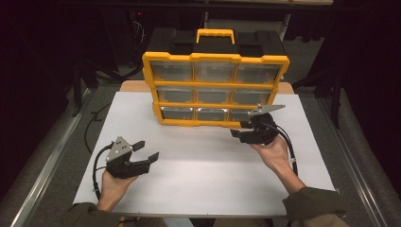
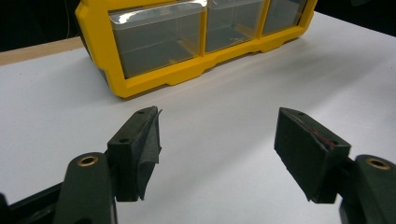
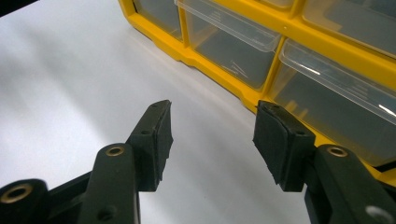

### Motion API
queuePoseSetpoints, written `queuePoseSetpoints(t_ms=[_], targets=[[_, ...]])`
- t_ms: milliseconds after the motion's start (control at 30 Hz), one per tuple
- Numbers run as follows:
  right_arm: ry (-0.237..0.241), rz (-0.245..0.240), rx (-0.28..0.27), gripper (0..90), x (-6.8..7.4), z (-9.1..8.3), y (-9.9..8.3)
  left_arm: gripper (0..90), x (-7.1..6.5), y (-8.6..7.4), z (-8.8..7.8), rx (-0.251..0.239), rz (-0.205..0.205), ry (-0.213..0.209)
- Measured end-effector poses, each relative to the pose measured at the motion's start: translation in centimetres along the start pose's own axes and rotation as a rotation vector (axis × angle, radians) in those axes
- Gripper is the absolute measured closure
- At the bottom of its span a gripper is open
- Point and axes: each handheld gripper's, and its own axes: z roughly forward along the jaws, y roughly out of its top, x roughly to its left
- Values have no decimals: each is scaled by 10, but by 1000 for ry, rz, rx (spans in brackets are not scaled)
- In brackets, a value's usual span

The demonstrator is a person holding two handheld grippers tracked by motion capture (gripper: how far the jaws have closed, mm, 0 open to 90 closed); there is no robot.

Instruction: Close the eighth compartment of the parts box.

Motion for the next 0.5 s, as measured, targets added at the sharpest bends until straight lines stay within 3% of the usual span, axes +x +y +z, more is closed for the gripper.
queuePoseSetpoints(t_ms=[500], targets=[[4, 20, -14, 479, -3, -14, -11, 316, 0, 0, 0, -2, -1, 1]])
